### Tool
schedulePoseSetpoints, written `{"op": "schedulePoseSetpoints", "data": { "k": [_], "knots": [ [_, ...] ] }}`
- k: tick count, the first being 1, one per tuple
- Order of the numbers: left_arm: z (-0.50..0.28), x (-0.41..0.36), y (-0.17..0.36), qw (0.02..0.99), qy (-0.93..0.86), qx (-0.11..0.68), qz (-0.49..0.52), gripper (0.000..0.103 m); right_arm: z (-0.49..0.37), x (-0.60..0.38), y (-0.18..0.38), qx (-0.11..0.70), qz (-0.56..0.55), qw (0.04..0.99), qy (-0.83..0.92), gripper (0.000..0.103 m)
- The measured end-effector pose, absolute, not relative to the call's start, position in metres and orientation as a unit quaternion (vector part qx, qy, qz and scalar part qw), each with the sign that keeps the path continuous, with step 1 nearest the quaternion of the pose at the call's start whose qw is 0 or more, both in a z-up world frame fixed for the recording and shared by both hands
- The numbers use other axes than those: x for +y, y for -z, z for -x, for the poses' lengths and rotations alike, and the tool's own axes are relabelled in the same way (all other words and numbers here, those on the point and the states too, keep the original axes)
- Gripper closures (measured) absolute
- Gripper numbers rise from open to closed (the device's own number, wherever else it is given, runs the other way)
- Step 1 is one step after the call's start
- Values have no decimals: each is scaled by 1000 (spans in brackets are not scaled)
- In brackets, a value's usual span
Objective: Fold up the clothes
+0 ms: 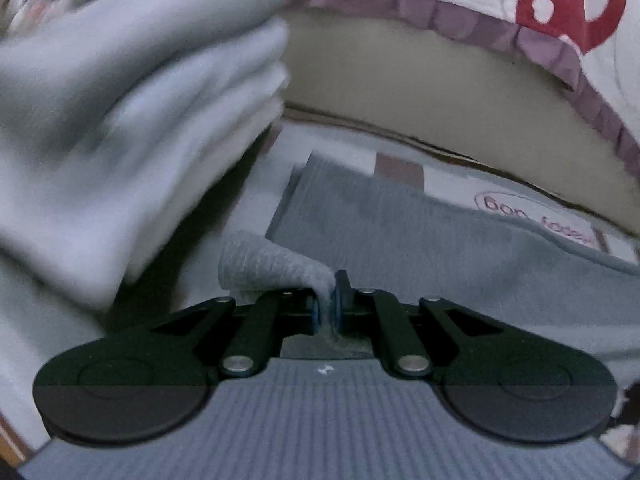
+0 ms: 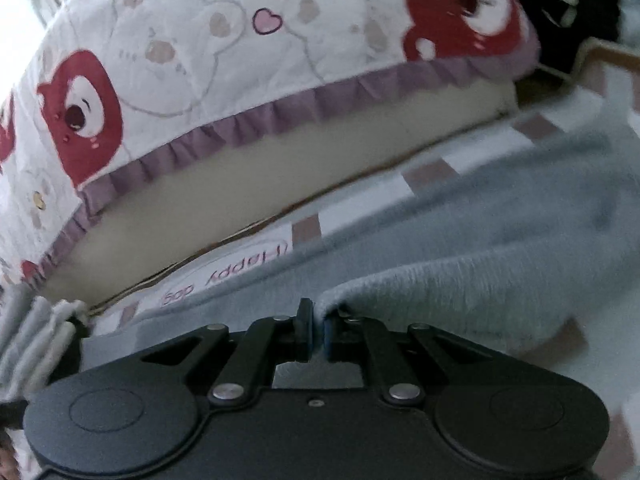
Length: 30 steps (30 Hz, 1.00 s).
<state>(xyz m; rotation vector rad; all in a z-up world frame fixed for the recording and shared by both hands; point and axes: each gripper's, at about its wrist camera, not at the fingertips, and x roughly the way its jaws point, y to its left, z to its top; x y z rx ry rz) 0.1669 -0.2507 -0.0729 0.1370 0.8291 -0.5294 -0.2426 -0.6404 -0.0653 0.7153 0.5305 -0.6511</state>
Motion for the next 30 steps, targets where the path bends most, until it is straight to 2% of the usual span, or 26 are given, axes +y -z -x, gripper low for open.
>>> {"op": "schedulePoseSetpoints", "data": {
  "k": [4, 10, 17, 25, 30],
  "knots": [
    [-193, -304, 75, 877, 249, 388, -135, 96, 212, -667, 70, 290, -327, 842, 316, 96],
    [-223, -337, 83, 880, 234, 394, -129, 96, 184, -705, 86, 326, -345, 825, 306, 96],
    [-246, -355, 120, 869, 202, 428, -141, 95, 163, -756, 106, 391, -416, 781, 252, 94],
    [-247, -375, 144, 872, 192, 406, -195, 96, 150, -781, 140, 407, -473, 736, 263, 95],
    [-258, -356, 124, 875, 200, 422, -126, 96, 152, -776, 132, 377, -476, 750, 263, 94]
  ]
}}
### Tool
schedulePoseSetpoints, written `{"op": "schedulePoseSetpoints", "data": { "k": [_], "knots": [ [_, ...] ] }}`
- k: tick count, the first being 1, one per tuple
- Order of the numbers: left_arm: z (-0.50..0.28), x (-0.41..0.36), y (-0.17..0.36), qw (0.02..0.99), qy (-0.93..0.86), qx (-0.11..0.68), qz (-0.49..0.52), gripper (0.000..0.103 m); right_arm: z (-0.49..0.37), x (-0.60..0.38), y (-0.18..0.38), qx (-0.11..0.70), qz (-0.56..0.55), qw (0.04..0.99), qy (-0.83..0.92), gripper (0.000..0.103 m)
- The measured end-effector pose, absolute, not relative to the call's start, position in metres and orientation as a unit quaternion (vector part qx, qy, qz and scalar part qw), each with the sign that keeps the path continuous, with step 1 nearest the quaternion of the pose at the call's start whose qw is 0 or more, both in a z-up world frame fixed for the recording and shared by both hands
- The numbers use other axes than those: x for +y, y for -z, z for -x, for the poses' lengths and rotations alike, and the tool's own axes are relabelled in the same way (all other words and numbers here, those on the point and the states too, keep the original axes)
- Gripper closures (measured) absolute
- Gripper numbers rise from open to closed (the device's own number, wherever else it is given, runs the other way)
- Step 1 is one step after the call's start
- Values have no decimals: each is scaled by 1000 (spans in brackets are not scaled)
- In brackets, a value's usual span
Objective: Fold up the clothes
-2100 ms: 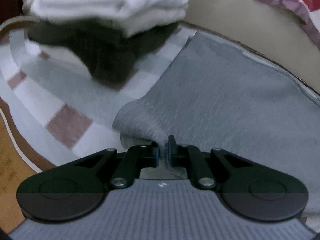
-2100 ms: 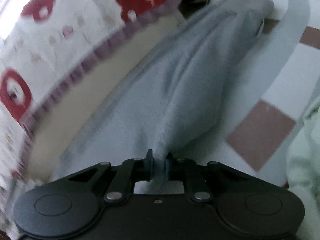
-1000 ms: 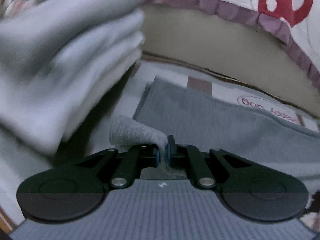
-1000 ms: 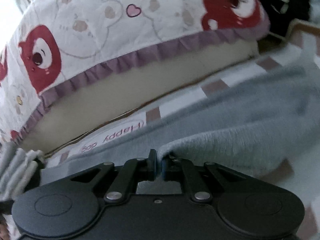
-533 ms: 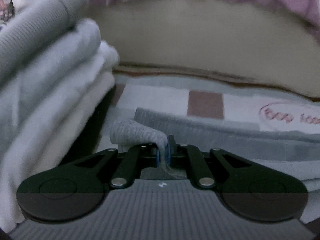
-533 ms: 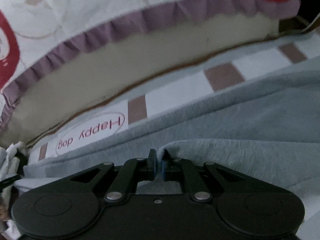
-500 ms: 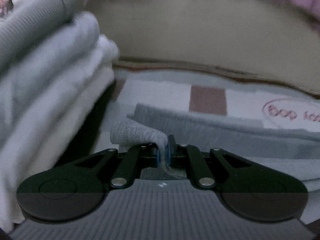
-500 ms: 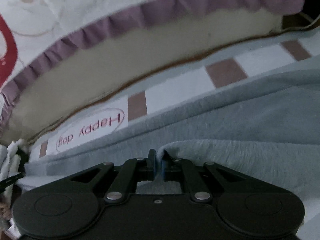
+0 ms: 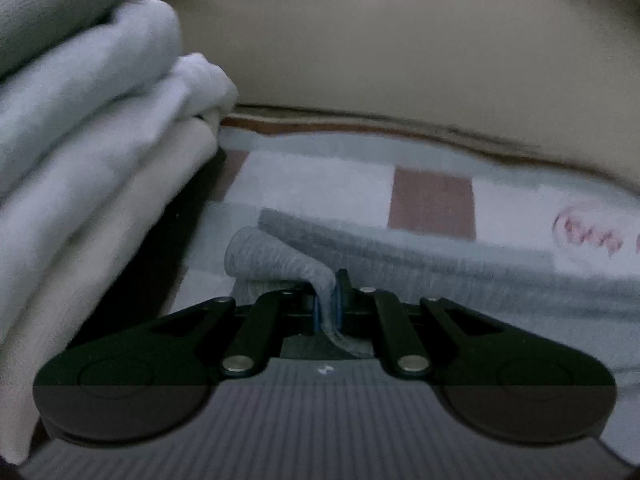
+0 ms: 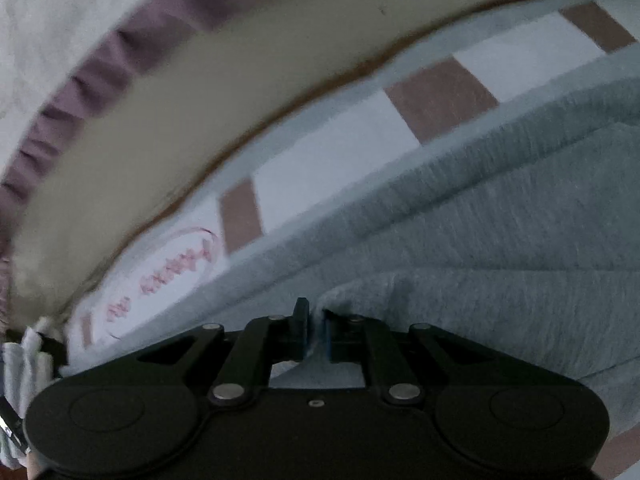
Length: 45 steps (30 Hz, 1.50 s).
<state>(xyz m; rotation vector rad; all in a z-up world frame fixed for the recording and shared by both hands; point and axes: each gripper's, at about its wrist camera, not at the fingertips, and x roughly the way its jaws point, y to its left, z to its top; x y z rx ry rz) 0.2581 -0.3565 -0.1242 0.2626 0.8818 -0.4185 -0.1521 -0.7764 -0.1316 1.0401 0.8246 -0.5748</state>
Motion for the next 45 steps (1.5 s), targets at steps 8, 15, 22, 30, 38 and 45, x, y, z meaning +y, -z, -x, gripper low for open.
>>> {"op": "schedulePoseSetpoints", "data": {
  "k": [8, 15, 22, 30, 38, 45],
  "knots": [
    [-266, -344, 139, 860, 218, 450, -104, 92, 124, -776, 138, 385, -398, 795, 247, 95],
    [-266, -353, 134, 852, 225, 451, -143, 91, 131, -775, 151, 372, -363, 822, 234, 100],
    [-239, -340, 81, 842, 276, 434, -162, 76, 130, -790, 153, 379, -410, 798, 228, 100],
    [-164, -352, 36, 786, 454, 352, -228, 60, 122, -794, 114, 363, -444, 795, 196, 59],
    [-136, -442, 119, 747, 480, 399, -229, 60, 105, -710, 82, 388, -203, 887, 149, 59],
    [-164, -481, 143, 795, 416, 388, -208, 60, 97, -667, 103, 413, -95, 902, 78, 61]
  ]
}}
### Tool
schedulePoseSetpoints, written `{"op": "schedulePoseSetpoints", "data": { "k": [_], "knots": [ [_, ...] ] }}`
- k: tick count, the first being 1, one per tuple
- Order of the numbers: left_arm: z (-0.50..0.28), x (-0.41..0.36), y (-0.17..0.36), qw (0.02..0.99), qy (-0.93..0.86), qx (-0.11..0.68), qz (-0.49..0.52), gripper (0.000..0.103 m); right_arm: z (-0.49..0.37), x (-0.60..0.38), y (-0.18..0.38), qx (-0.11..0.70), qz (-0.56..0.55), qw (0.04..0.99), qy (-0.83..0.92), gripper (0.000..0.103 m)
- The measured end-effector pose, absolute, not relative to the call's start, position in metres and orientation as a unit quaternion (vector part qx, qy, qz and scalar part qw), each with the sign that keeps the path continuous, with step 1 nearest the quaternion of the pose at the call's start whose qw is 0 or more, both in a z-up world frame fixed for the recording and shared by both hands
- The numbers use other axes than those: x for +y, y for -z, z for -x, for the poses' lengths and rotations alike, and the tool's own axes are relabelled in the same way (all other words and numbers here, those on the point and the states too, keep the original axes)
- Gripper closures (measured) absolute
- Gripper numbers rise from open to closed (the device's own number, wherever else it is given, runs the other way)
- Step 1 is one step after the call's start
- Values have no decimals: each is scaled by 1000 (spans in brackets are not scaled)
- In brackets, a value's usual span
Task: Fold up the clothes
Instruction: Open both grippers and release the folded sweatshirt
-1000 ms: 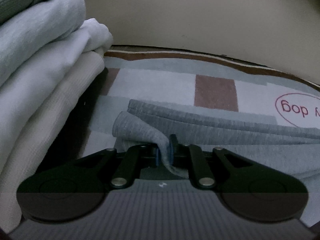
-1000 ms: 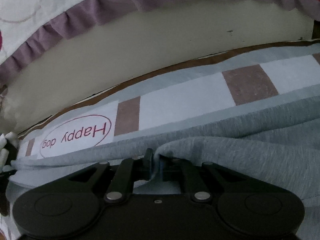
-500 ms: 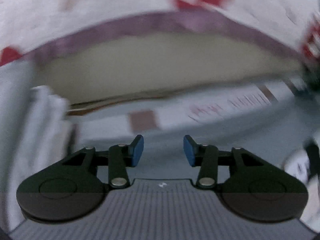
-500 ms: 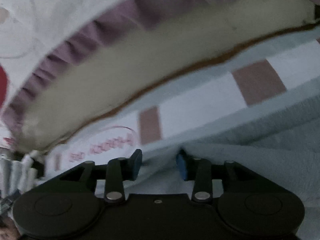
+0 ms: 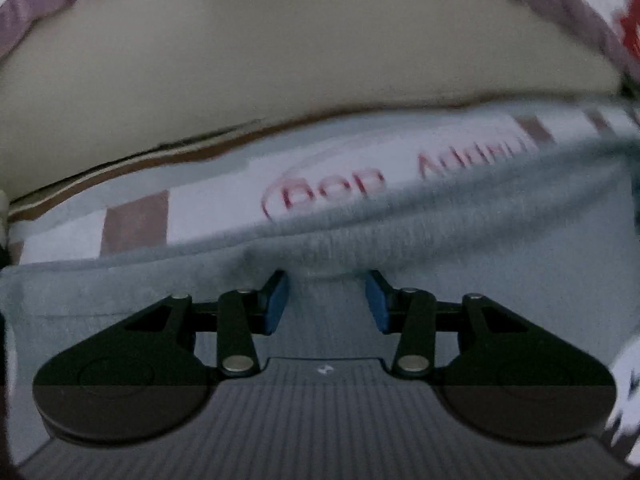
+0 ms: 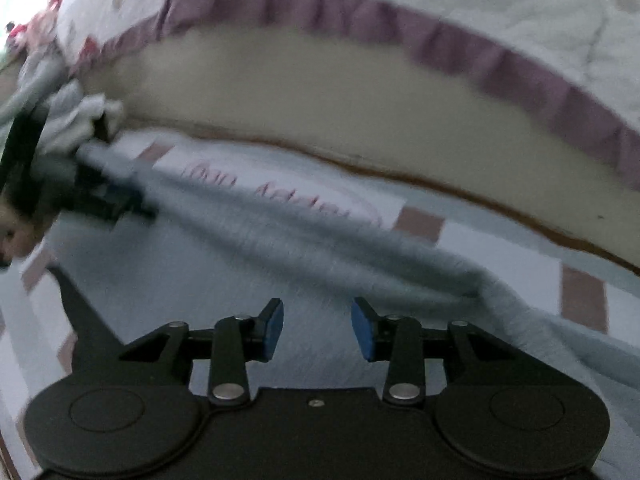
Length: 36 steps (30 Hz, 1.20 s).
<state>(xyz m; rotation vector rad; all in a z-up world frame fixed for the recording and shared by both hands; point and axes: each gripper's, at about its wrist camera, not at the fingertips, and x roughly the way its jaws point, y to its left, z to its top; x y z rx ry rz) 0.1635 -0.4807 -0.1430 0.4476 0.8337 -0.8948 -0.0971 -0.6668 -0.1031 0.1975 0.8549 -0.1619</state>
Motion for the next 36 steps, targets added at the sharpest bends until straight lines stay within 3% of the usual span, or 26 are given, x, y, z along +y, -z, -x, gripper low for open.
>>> {"op": "schedulePoseSetpoints", "data": {
  "k": [6, 9, 10, 16, 18, 20, 23, 28, 31, 36],
  "knots": [
    [-187, -480, 152, 813, 381, 399, -185, 60, 107, -703, 129, 393, -70, 894, 202, 62],
    [-189, -480, 155, 818, 374, 398, -183, 60, 128, -748, 136, 367, -131, 883, 261, 86],
    [-190, -481, 155, 818, 370, 401, -182, 60, 137, -761, 137, 360, -153, 879, 272, 103],
    [-173, -490, 147, 825, 348, 380, -232, 60, 183, -780, 119, 338, -237, 863, 291, 103],
    [-152, -487, 137, 827, 362, 349, -252, 59, 196, -771, 107, 338, -230, 863, 297, 93],
    [-134, -473, 130, 819, 394, 350, -229, 58, 214, -755, 97, 335, -224, 867, 292, 68],
    [-122, -454, 138, 810, 389, 383, -215, 57, 236, -731, 87, 337, -196, 869, 304, 52],
    [-119, -427, 148, 815, 361, 389, -233, 44, 272, -721, 96, 360, -187, 843, 354, 52],
    [-118, -433, 139, 810, 356, 401, -239, 48, 291, -725, 105, 368, -205, 827, 372, 52],
    [-53, -482, 104, 776, 465, 341, -258, 49, 327, -734, 113, 350, -263, 810, 390, 52]
  ]
}}
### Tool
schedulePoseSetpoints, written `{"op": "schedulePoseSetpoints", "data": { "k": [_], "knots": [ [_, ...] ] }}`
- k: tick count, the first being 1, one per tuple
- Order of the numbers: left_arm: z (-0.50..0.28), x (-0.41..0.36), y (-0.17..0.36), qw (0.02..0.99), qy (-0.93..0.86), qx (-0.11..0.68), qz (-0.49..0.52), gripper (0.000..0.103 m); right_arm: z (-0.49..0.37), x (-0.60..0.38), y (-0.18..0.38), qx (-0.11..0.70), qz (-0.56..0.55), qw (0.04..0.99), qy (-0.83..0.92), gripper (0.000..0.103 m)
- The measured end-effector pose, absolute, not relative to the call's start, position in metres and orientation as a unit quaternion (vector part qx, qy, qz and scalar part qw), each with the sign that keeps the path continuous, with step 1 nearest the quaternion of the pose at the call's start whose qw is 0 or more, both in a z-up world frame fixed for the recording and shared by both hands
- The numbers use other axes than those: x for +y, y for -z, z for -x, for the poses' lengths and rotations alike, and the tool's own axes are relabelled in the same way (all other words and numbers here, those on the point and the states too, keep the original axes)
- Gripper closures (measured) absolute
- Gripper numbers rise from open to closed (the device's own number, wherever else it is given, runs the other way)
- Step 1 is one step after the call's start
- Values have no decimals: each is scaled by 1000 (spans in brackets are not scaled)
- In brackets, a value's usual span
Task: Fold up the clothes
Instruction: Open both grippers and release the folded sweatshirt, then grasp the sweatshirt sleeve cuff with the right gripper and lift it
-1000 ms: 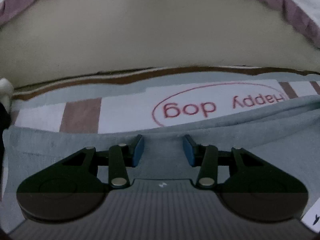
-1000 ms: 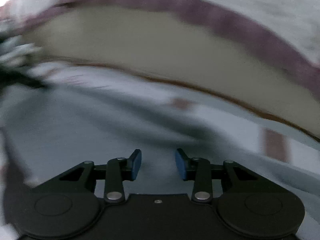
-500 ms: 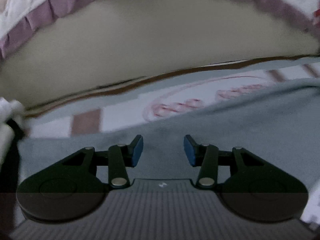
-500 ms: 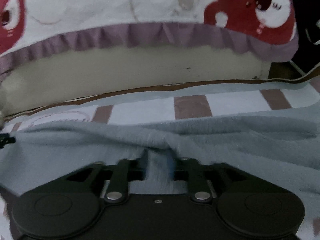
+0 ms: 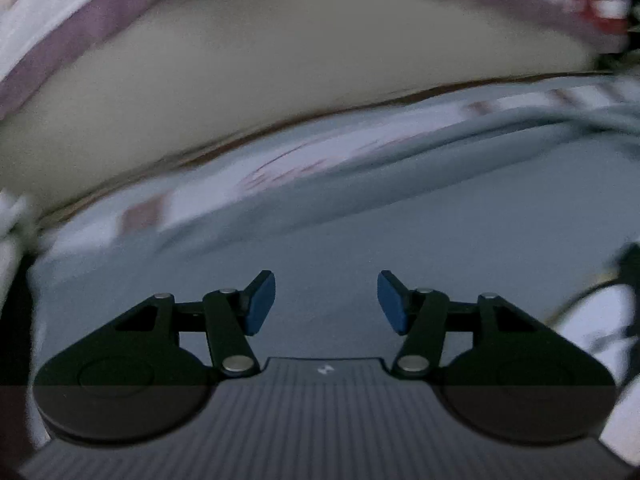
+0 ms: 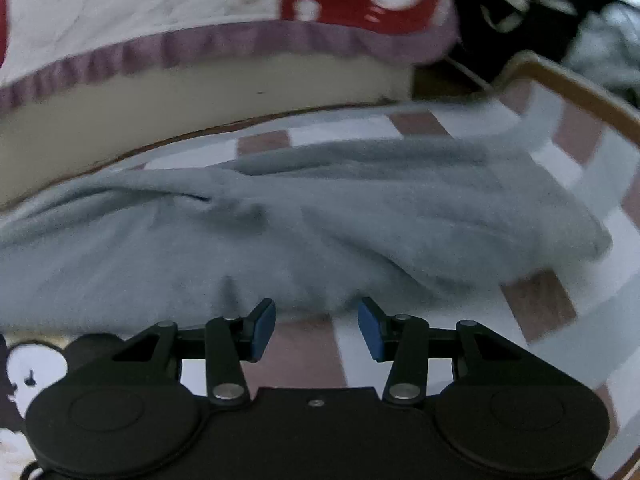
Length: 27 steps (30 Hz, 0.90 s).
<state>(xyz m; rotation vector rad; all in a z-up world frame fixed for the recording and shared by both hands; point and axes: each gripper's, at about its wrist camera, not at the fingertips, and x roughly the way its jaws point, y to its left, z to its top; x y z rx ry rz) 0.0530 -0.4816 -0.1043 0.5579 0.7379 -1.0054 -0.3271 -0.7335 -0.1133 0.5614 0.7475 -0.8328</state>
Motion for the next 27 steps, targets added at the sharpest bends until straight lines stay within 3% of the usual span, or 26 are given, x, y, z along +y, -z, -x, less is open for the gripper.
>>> {"op": "schedulePoseSetpoints", "data": {
  "k": [1, 2, 6, 8, 13, 18, 20, 22, 25, 27],
  "knots": [
    [-36, -494, 100, 758, 497, 338, -253, 63, 337, -737, 113, 340, -281, 808, 391, 52],
    [-16, -510, 97, 737, 526, 338, -256, 72, 347, -741, 113, 327, -302, 805, 392, 51],
    [66, -580, 99, 668, 597, 329, -297, 80, 408, -770, 116, 199, -450, 791, 363, 35],
    [99, -615, 100, 639, 630, 324, -299, 80, 434, -783, 127, 153, -494, 779, 355, 35],
    [153, -695, 111, 605, 666, 323, -294, 79, 454, -812, 157, 165, -463, 758, 429, 34],
    [167, -744, 133, 614, 657, 324, -294, 79, 444, -827, 180, 116, -454, 775, 424, 35],
    [165, -756, 139, 624, 649, 333, -280, 79, 438, -825, 177, 97, -413, 789, 445, 48],
    [157, -760, 141, 634, 646, 344, -249, 79, 435, -821, 169, 76, -367, 800, 468, 49],
    [154, -768, 144, 651, 637, 347, -224, 80, 419, -822, 161, 101, -306, 806, 497, 48],
    [153, -775, 144, 652, 632, 359, -215, 81, 410, -825, 159, 120, -278, 804, 511, 38]
  ]
}}
